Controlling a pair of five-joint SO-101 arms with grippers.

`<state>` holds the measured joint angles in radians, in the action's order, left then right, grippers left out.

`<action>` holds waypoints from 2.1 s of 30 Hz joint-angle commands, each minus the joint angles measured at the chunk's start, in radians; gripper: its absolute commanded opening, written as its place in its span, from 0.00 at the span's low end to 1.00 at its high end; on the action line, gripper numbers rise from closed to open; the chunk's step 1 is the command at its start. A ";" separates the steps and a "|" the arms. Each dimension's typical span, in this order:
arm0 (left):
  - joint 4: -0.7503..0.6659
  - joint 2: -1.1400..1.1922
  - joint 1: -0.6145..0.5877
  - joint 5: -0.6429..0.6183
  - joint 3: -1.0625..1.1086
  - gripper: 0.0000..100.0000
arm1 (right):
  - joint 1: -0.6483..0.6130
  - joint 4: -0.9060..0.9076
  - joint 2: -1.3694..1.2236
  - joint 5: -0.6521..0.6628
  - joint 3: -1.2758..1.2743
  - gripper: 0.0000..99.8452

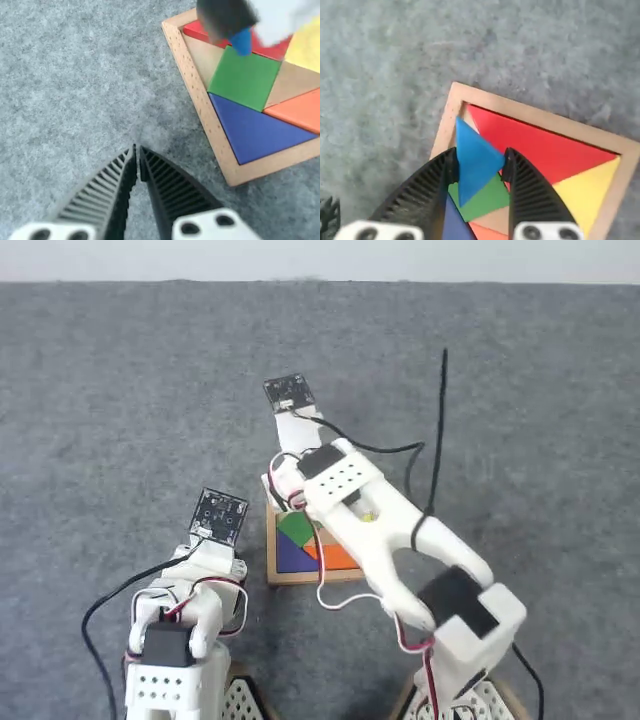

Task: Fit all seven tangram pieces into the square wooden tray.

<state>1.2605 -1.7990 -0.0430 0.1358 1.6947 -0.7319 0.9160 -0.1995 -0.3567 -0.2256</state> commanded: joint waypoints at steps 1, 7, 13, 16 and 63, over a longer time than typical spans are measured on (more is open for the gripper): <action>0.006 -0.025 -0.005 -0.008 -0.012 0.01 | -0.031 0.013 -0.013 -0.080 0.084 0.07; 0.006 -0.025 -0.003 -0.008 -0.012 0.01 | -0.067 0.007 -0.054 -0.109 0.101 0.07; 0.006 -0.025 -0.005 -0.008 -0.012 0.01 | -0.059 0.007 -0.058 -0.104 0.107 0.07; 0.006 -0.025 -0.005 -0.008 -0.012 0.01 | -0.059 0.013 -0.058 -0.101 0.107 0.09; 0.006 -0.025 -0.005 -0.008 -0.012 0.01 | 0.131 0.048 0.268 0.100 -0.092 0.11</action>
<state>1.2605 -1.7990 -0.0430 0.1358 1.6947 -0.6705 0.9574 -0.1043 -0.2708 -0.2885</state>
